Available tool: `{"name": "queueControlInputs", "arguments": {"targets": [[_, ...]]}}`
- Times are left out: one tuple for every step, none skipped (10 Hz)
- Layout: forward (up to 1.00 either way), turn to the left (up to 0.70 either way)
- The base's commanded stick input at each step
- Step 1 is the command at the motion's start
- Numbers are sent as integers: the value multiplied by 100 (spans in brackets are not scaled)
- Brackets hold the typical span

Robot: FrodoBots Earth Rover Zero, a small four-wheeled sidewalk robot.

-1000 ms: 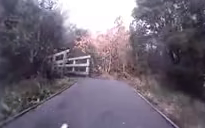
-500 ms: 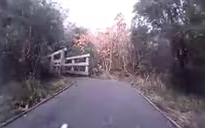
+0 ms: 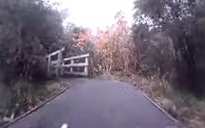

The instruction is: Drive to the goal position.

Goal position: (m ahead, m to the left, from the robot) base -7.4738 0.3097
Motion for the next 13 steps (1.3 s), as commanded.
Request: {"name": "queueControlInputs", "arguments": {"targets": [[70,0],[68,0],[70,0],[70,0],[70,0],[70,0],[70,0],[70,0],[70,0],[70,0],[70,0],[70,0],[70,0]]}}
